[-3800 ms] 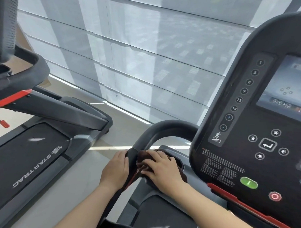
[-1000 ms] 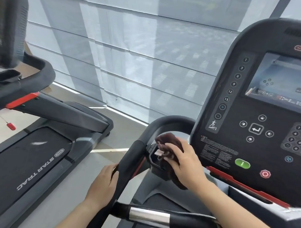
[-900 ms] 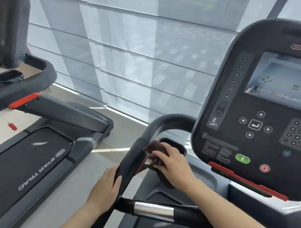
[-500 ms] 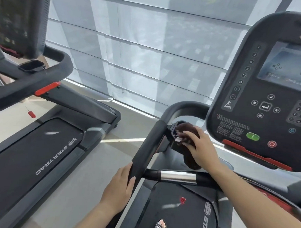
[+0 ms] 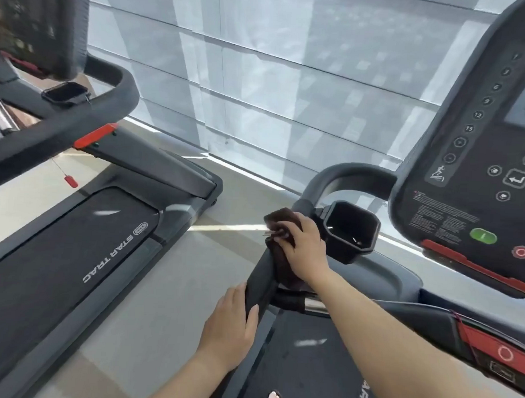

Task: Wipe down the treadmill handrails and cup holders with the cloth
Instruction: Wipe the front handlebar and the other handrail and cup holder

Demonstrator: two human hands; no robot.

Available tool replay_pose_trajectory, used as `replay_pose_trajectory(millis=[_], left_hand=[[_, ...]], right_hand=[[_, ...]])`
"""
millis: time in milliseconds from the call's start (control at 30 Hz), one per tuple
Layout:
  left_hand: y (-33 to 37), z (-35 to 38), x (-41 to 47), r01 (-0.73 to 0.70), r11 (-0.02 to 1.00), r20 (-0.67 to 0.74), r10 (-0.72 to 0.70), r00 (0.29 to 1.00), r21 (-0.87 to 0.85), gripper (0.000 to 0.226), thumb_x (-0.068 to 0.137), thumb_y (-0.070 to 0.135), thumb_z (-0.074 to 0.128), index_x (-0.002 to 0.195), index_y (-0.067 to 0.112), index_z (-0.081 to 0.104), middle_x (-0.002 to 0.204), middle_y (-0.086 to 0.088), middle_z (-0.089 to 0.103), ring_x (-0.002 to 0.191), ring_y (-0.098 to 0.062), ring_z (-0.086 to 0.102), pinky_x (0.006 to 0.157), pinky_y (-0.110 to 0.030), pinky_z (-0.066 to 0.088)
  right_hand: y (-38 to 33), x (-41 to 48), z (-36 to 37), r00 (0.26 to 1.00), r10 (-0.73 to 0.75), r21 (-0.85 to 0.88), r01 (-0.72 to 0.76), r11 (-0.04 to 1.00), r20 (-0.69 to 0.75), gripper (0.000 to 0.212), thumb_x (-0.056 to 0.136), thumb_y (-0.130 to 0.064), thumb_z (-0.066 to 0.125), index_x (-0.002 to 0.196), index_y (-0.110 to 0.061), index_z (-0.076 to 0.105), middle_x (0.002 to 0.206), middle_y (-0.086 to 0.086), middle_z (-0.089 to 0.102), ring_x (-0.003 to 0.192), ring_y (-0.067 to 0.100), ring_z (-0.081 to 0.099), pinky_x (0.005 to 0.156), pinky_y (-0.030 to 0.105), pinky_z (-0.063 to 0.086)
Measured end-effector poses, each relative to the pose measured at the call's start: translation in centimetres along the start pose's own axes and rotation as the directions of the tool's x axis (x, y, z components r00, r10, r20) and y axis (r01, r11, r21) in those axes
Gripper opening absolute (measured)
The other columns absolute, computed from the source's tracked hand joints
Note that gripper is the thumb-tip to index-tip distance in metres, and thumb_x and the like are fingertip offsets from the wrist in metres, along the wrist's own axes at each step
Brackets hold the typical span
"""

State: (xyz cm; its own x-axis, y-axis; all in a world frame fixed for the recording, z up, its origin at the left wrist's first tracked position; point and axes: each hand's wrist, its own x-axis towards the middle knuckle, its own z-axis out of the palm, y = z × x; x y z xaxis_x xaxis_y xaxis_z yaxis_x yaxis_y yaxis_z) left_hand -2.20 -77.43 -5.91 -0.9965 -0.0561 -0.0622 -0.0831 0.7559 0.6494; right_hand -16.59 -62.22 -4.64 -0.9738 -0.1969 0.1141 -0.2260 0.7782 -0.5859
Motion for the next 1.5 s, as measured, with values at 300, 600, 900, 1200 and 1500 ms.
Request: replay_pose_trajectory(millis=[300,600,900,1200,1500], left_hand=[[0.0,0.1,0.3,0.003,0.998,0.041,-0.006,0.999,0.064,0.050,0.093,0.038,0.031,0.139,0.018,0.026,0.137,0.004,0.040,0.122,-0.012,0.041,0.095,-0.023,0.038],[0.0,0.4,0.1,0.034,0.994,0.056,-0.040,0.998,0.102,0.076,0.079,0.057,0.009,0.142,0.017,0.023,0.143,0.004,0.036,0.129,-0.012,0.035,0.105,-0.024,0.032],[0.3,0.1,0.0,0.051,0.997,0.039,-0.054,0.998,0.062,0.058,0.089,0.046,0.029,0.139,0.018,0.029,0.137,0.003,0.044,0.123,-0.013,0.042,0.102,-0.029,0.038],[0.6,-0.2,-0.1,0.056,0.998,-0.029,-0.056,0.998,-0.013,0.045,0.091,0.036,0.045,0.133,0.026,0.037,0.127,0.009,0.050,0.109,-0.005,0.048,0.087,-0.018,0.037],[0.6,-0.1,-0.1,0.095,0.995,-0.039,-0.095,0.995,-0.002,0.045,0.090,0.039,0.046,0.131,0.023,0.040,0.127,0.004,0.052,0.111,-0.011,0.050,0.089,-0.023,0.040]], right_hand=[[-0.7,-0.8,1.1,0.987,-0.150,0.005,0.150,0.989,0.055,0.030,0.089,-0.044,0.053,0.117,-0.033,0.059,0.144,-0.010,0.038,0.136,0.015,0.024,0.107,0.053,0.019],[-1.0,0.5,1.1,0.991,-0.122,0.030,0.120,0.992,0.058,0.057,0.090,-0.035,0.054,0.142,-0.034,0.033,0.142,-0.005,0.040,0.132,0.018,0.029,0.109,0.049,0.015],[-1.0,1.9,1.0,0.978,-0.172,-0.044,0.178,0.983,0.121,0.040,0.089,-0.041,0.054,0.129,-0.034,0.051,0.138,-0.004,0.045,0.130,0.019,0.034,0.105,0.053,0.016],[-1.0,-1.9,1.9,0.968,-0.252,0.015,0.252,0.968,0.001,0.038,0.088,-0.044,0.050,0.122,-0.029,0.058,0.129,-0.002,0.052,0.123,0.019,0.042,0.098,0.047,0.028],[-2.0,-3.0,1.3,0.978,-0.201,0.025,0.200,0.980,0.057,0.032,0.087,-0.039,0.058,0.118,-0.029,0.060,0.135,0.001,0.046,0.129,0.021,0.035,0.100,0.050,0.027]])
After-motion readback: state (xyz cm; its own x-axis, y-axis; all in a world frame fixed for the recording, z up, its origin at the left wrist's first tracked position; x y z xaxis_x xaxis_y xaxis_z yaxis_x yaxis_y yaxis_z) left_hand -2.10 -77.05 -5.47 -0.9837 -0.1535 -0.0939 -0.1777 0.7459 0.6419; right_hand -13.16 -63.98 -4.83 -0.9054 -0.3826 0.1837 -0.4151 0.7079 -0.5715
